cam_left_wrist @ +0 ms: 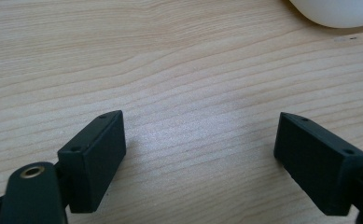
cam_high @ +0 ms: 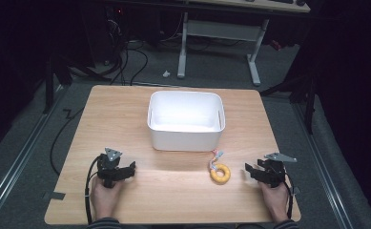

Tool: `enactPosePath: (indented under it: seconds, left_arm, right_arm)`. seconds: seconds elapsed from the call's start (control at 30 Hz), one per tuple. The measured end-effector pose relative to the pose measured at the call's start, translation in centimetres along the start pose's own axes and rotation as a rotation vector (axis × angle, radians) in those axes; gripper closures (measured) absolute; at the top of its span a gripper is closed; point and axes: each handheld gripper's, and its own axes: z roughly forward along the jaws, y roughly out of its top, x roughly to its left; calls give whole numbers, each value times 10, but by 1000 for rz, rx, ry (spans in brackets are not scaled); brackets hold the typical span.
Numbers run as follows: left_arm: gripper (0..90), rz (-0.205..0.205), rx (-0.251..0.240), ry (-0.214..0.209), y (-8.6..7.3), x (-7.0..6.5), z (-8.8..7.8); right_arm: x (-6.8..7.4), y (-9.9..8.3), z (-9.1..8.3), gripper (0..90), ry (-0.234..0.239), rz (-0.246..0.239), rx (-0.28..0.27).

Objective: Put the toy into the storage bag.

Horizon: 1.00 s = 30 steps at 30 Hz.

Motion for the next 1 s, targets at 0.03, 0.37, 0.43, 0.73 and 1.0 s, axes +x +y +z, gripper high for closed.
enactPosePath:
  seconds: [0.03,0.37,0.43,0.73,1.0]
  left_arm:
    - [170,0,0,0,0,0,0]
    - [169,0,0,0,0,0,0]
    - [169,0,0,0,0,0,0]
    - [169,0,0,0,0,0,0]
    - [170,0,0,0,0,0,0]
  right_arm:
    - [0,0,-2,402,4,-2,0]
    - [9,4,-17,419,19,-64,-2]
    - [10,5,-18,418,26,-62,6]
    - [21,12,-18,375,98,-113,74]
    - [35,19,-18,380,142,-160,102]
